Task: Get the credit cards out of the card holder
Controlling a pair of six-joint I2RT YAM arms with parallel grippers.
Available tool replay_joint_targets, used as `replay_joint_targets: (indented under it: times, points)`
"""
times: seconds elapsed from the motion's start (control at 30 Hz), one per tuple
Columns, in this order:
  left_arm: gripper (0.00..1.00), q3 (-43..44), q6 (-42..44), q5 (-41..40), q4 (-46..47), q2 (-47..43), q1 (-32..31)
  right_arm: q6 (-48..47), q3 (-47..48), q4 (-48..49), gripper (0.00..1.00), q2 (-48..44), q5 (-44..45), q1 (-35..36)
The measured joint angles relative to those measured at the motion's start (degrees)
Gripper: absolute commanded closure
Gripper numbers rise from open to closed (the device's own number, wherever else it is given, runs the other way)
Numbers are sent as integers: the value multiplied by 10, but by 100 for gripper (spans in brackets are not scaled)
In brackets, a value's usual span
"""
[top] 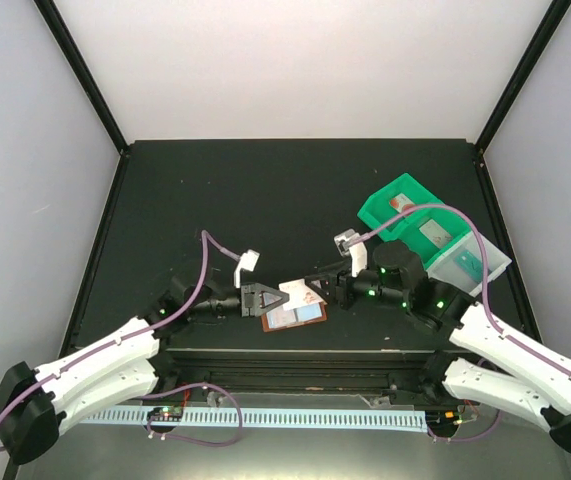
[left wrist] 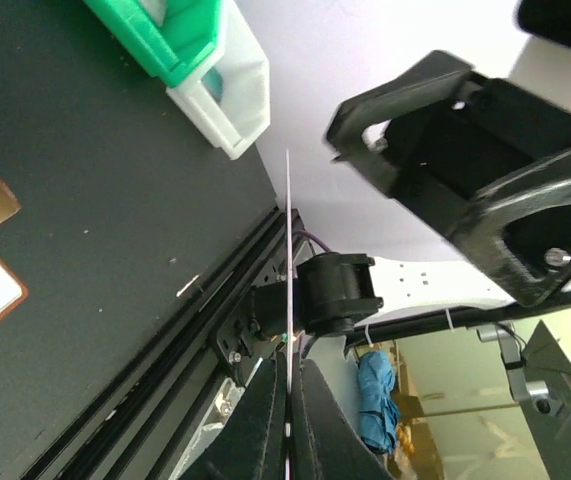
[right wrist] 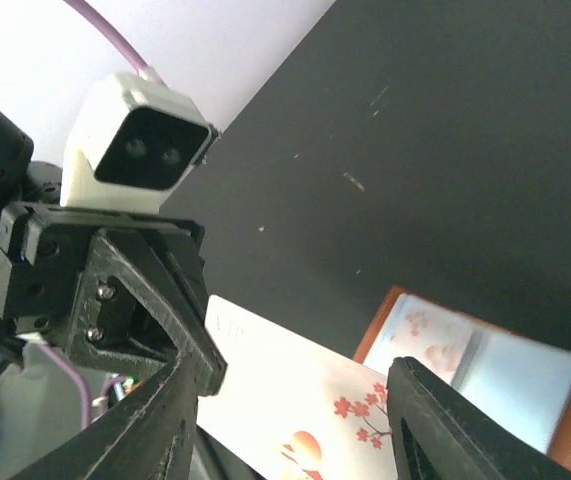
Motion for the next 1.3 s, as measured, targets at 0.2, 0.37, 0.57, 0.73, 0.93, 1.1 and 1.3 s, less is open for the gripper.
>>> replay_joint_targets:
  times: [0.2,0.37,0.57,0.73,0.93,1.1,1.3]
  points:
    - [99,6,20,7,-5,-26,0,19,-6,-7,48,0,-60,-24]
    - [99,6,30,10,-9,-26,0,19,-7,-18,45,2,-91,-54]
    - [98,6,34,12,-10,-38,0,21,-23,-14,51,3,-132,-71]
    - [99,6,34,12,-9,-49,0,40,-51,9,76,3,-172,-81]
    - [98,6,35,11,-11,-51,0,63,-70,49,97,0,-211,-90]
    - [95,6,35,-2,-25,-51,4,71,-74,64,99,-14,-230,-96]
    - [33,6,45,-14,-29,-51,3,72,-74,69,99,-16,-225,-95]
